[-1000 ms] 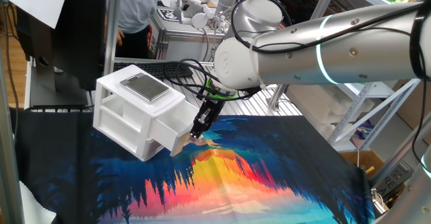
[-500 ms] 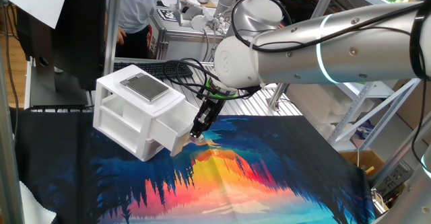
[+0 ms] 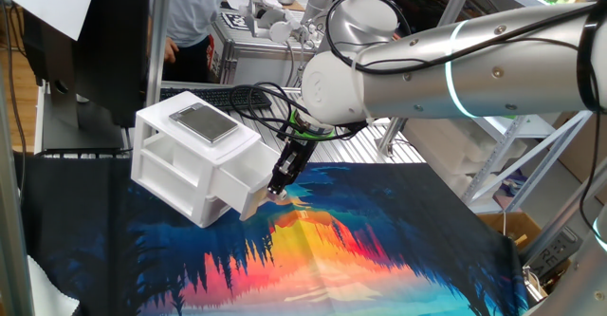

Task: Grasp the handle and close the drawer

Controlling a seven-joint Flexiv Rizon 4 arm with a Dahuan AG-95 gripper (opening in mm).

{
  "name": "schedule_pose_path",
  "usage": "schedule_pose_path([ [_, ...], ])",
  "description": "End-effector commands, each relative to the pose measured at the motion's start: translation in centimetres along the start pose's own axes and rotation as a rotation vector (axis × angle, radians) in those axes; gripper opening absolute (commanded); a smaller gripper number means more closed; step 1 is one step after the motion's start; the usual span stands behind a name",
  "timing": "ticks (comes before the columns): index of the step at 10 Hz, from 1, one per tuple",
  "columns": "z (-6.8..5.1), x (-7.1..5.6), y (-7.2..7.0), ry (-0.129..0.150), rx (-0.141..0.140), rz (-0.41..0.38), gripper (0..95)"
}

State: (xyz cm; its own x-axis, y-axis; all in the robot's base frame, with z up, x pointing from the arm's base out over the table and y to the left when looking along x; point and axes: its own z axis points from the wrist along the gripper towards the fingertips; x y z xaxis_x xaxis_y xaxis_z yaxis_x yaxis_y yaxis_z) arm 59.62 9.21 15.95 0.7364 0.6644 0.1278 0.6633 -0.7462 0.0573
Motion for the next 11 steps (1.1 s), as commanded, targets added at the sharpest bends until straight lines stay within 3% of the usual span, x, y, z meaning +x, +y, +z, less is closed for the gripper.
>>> schedule_pose_path([
  [1, 0.0, -0.1, 0.0, 0.0, 0.0, 0.0, 57.0],
  [7, 0.0, -0.1, 0.0, 0.0, 0.0, 0.0, 57.0],
  [8, 2.2, 0.1, 0.2, 0.015, -0.047, -0.046, 38.0],
  [11, 1.8, 0.1, 0.3, 0.021, -0.041, -0.048, 38.0],
])
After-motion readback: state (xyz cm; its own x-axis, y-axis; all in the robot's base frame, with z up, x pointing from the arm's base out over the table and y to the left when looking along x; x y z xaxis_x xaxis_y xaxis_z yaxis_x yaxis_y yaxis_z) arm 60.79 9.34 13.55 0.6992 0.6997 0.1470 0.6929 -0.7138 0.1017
